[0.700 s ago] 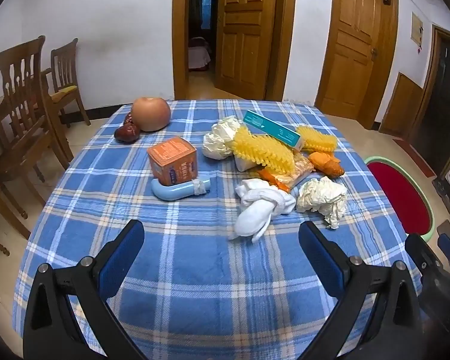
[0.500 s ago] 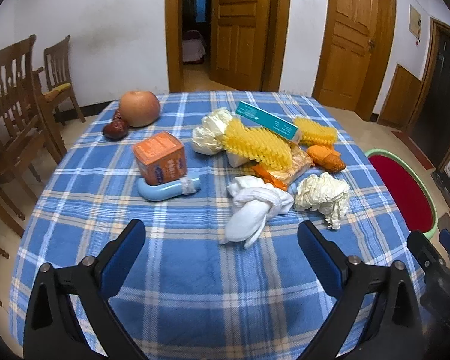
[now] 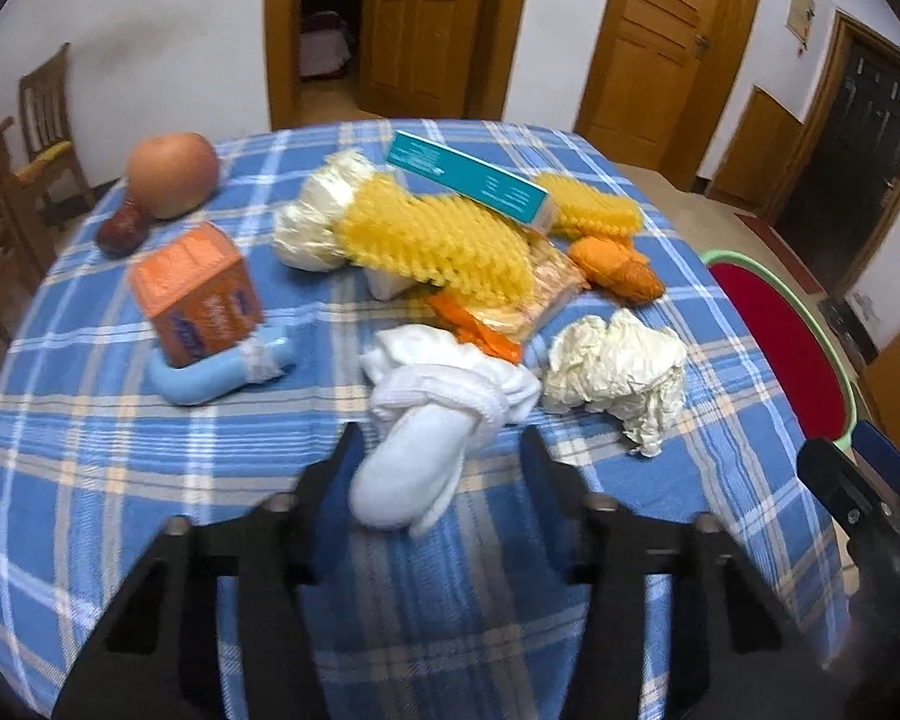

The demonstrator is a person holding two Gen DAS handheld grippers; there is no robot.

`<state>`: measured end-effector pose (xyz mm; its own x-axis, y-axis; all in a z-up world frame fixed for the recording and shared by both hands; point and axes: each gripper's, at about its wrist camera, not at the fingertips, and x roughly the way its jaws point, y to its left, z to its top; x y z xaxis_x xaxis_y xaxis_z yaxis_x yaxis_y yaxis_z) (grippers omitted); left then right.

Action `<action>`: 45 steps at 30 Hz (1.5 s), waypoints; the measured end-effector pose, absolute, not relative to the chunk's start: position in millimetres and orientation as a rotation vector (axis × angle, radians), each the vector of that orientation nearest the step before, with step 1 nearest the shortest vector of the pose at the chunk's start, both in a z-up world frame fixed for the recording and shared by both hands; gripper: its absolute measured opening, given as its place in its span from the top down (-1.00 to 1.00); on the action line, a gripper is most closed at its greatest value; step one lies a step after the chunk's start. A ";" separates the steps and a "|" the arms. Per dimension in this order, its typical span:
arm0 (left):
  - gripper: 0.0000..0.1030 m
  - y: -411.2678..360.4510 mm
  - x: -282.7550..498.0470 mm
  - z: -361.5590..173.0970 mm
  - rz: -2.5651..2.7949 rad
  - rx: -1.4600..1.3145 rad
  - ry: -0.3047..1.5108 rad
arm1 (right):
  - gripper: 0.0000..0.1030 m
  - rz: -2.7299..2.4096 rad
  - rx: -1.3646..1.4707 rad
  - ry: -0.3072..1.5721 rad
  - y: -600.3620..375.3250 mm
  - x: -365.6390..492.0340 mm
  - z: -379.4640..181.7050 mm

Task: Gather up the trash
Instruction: 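Grasp the white cloth with the left tool while the right tool grasps the crumpled tissue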

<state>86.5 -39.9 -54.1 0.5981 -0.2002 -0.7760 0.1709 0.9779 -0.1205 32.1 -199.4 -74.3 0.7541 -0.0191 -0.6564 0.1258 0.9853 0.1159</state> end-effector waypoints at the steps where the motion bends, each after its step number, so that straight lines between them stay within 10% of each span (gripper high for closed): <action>1: 0.31 -40.4 86.7 -54.5 -0.218 -0.032 0.905 | -1.00 -0.080 0.145 0.710 -198.6 32.9 -74.5; 7: 0.66 -37.2 85.6 -50.0 -0.262 -0.059 0.898 | -1.00 -0.054 0.121 0.750 -191.0 42.5 -76.6; 28: 0.68 47.2 78.2 -13.7 -0.248 -0.135 0.774 | -0.97 0.011 0.150 0.861 -128.2 88.0 -85.2; 40: 0.68 59.3 88.4 -25.0 -0.333 -0.164 0.784 | 0.23 0.016 0.223 0.873 -120.3 107.9 -93.4; 45: 0.68 57.8 83.1 -23.0 -0.324 -0.170 0.779 | 0.44 0.028 0.204 0.854 -116.9 102.9 -90.6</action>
<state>83.1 57.8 -23.0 0.6654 -0.3478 -0.6605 0.2230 0.9370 -0.2687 102.9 -116.9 -90.6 0.6582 0.1060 -0.7454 0.0569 0.9802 0.1896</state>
